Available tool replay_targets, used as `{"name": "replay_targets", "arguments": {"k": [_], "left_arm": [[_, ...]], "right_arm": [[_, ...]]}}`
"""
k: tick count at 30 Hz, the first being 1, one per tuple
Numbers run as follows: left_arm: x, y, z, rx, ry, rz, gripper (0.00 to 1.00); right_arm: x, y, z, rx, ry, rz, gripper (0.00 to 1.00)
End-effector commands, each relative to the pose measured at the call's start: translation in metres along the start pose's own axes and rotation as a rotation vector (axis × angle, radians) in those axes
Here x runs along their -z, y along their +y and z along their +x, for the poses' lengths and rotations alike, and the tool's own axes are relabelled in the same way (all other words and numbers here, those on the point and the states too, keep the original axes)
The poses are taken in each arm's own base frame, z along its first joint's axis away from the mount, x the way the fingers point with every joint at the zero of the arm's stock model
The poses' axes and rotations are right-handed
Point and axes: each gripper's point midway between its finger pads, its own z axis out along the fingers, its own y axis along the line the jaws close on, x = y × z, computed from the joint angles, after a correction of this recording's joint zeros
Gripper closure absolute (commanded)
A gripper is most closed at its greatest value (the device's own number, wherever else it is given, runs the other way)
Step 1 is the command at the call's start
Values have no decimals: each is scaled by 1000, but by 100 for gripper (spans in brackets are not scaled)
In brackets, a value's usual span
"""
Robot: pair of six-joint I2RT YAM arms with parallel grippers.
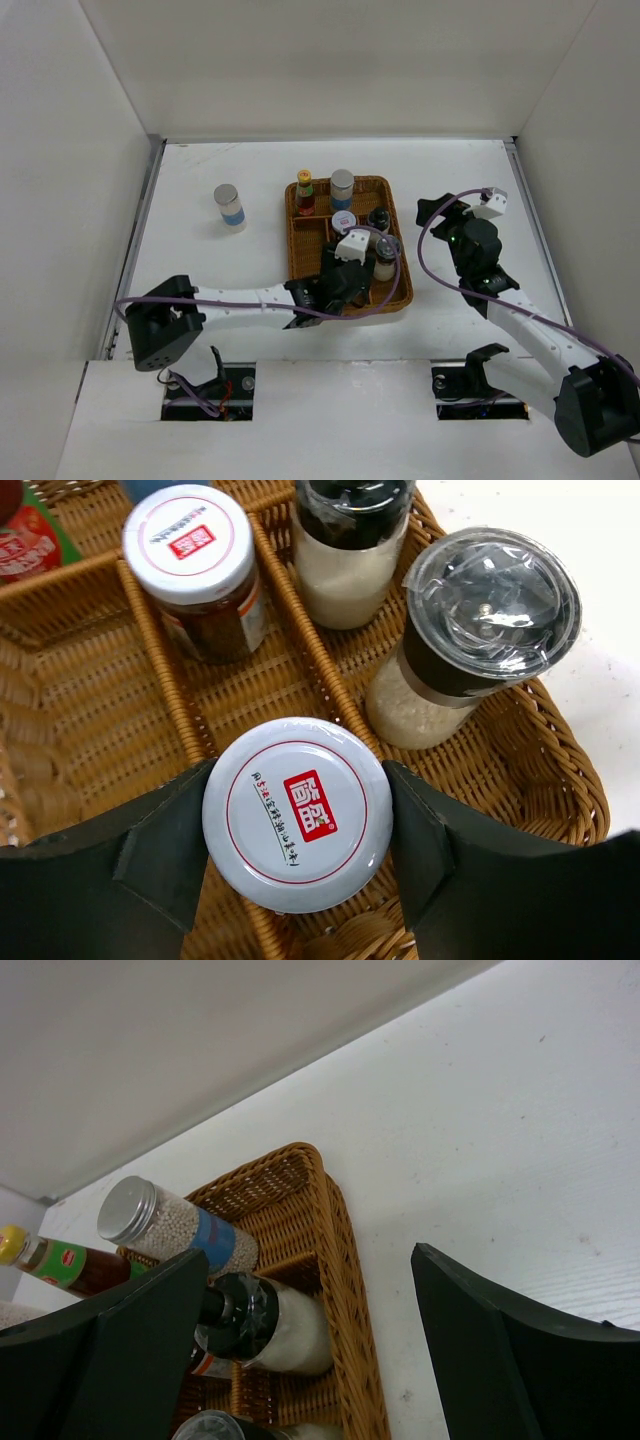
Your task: Organize the condiment bottles
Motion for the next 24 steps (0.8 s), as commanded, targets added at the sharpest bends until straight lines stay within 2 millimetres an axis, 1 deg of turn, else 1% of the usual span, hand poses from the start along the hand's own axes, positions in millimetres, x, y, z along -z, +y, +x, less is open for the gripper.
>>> {"name": "replay_targets", "arguments": {"k": [1,3,5,7,11,12,13,16,17,19,20,22,24], "left_arm": [[-2,-27,-34,126,-138,74,67],[-7,-30,-23,112,-121,75,65],[-10,-29,-13,90,-105,60,61],[-13,-25,-7,79,-96,35,56],[-15,-20,-1,61,-86,-1,54],[-15,-20,-2,60,-86,-1,51],[-15,-21,-2,60,-87,-1,44],[-5,-21,-19,80,-116,10,27],[-1,-20,-27,89,-130,13,24],[12,-13,-50,118,-172,11,20],[21,-5,-64,138,-202,5,18],[33,9,-82,168,-246,-12,17],[41,36,-98,200,-286,-62,16]], "right_arm": [[-2,23,-28,-34,-75,-62,11],[-2,23,-27,-34,-75,-62,10],[-2,24,-27,-33,-74,-64,10],[-2,24,-28,-34,-75,-64,10],[-1,24,-28,-34,-77,-65,10],[-1,24,-28,-34,-77,-65,9],[-1,24,-28,-34,-75,-64,9],[-1,24,-28,-34,-75,-64,9],[-1,24,-27,-33,-74,-64,9],[-2,24,-27,-33,-73,-63,8],[-2,24,-28,-33,-74,-64,8],[-3,24,-27,-33,-72,-62,8],[-3,24,-27,-31,-72,-62,8]]}}
